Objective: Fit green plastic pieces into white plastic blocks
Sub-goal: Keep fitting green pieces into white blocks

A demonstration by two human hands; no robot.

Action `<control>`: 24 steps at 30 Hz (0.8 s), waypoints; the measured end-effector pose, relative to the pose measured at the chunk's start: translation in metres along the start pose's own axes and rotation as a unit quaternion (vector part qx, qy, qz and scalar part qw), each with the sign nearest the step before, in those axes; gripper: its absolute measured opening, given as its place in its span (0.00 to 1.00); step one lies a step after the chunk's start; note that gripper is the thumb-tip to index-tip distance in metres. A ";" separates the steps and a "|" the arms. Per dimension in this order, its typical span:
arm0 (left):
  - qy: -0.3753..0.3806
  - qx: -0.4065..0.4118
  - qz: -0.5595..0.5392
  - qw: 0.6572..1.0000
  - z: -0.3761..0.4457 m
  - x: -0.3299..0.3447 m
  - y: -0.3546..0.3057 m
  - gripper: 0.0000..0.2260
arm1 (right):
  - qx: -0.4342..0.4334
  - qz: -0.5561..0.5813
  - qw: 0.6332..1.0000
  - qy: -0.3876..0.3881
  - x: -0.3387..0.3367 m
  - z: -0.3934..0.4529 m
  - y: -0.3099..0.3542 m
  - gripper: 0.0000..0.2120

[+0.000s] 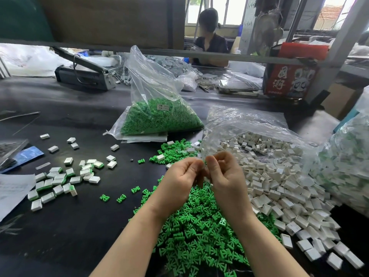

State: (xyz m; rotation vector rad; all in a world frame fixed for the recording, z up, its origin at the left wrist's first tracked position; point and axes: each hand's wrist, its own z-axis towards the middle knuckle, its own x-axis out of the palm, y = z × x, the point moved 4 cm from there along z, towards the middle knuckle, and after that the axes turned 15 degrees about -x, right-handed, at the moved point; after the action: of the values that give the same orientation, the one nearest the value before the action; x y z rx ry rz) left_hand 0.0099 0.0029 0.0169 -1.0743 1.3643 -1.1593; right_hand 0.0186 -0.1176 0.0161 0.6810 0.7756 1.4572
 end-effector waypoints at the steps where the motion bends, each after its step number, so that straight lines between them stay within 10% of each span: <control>1: 0.005 -0.005 -0.004 1.000 0.000 0.001 0.000 0.15 | -0.014 -0.010 1.000 -0.021 -0.003 0.000 0.000 0.09; 24: -0.059 -0.051 -0.292 0.953 -0.003 0.020 -0.004 0.13 | -0.051 0.016 0.998 -0.043 0.004 -0.007 0.004 0.22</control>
State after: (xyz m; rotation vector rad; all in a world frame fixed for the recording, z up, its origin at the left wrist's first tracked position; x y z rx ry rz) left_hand 0.0050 -0.0167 0.0179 -1.6656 1.0441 -1.4225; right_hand 0.0110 -0.1138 0.0150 0.6766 0.6214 1.4761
